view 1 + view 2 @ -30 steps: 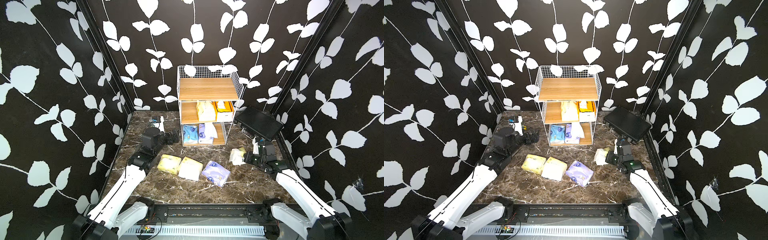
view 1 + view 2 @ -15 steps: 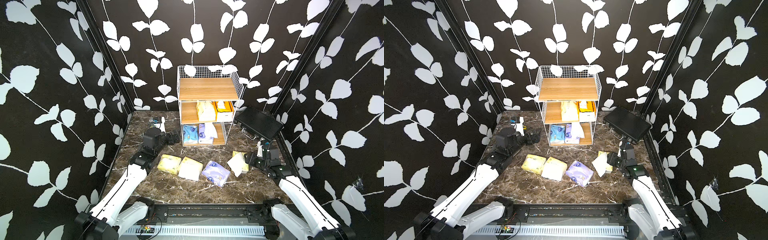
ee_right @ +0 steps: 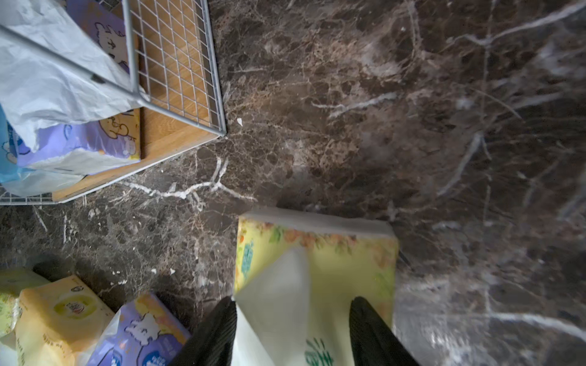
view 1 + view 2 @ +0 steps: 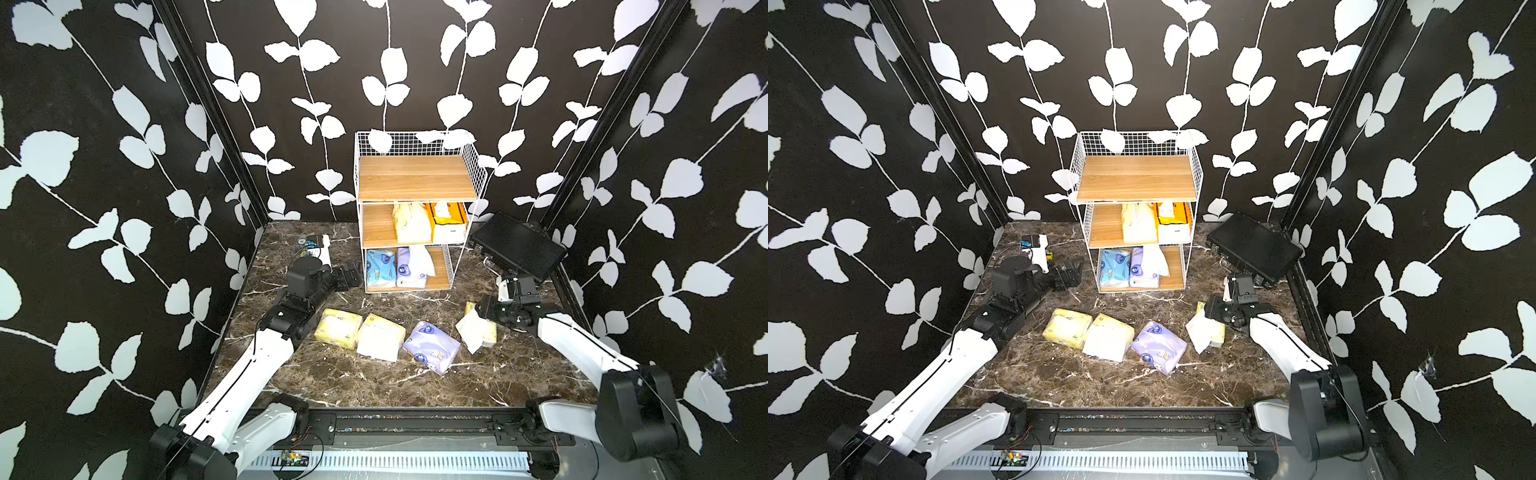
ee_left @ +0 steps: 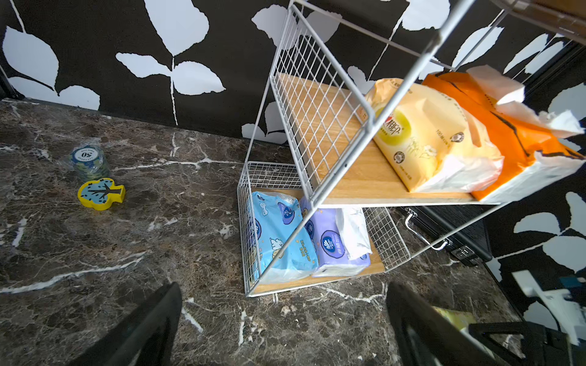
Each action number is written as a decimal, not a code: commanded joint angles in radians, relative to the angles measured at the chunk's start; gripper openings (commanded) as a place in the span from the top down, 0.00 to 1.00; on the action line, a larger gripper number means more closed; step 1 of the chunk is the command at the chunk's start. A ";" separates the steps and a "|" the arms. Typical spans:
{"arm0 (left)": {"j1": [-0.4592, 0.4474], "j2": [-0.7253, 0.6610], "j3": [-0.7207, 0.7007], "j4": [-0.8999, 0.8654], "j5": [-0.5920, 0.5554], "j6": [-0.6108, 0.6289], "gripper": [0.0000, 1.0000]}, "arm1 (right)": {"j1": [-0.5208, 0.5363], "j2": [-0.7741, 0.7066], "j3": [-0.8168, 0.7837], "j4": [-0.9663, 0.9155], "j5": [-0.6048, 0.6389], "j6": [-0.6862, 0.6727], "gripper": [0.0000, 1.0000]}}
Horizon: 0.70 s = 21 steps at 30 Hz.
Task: Remove the tissue boxes from the shelf
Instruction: Adjust the box of tissues at the center of the board.
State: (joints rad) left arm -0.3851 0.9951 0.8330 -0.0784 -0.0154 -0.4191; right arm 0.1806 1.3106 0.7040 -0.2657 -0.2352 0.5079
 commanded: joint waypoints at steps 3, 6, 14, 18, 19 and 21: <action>0.003 -0.011 0.003 -0.009 0.020 -0.004 0.01 | 0.061 0.097 0.059 0.087 -0.029 -0.020 0.44; 0.003 0.007 0.011 -0.001 0.027 -0.015 0.01 | 0.106 0.129 0.058 0.090 -0.015 -0.033 0.47; 0.003 0.092 0.059 0.054 0.033 -0.043 0.01 | 0.134 0.037 -0.076 0.057 0.068 -0.066 0.54; 0.004 0.157 0.115 0.072 0.051 -0.048 0.01 | 0.131 -0.065 -0.098 -0.047 0.182 -0.090 0.55; 0.003 0.175 0.130 0.076 0.055 -0.050 0.01 | 0.128 -0.094 -0.098 -0.072 0.200 -0.093 0.55; 0.003 0.204 0.153 0.088 0.062 -0.052 0.01 | 0.124 -0.151 -0.089 -0.104 0.211 -0.095 0.54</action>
State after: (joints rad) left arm -0.3851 1.1854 0.9394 -0.0410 0.0257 -0.4610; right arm 0.3092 1.2182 0.6327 -0.2707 -0.1036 0.4355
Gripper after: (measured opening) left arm 0.991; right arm 0.454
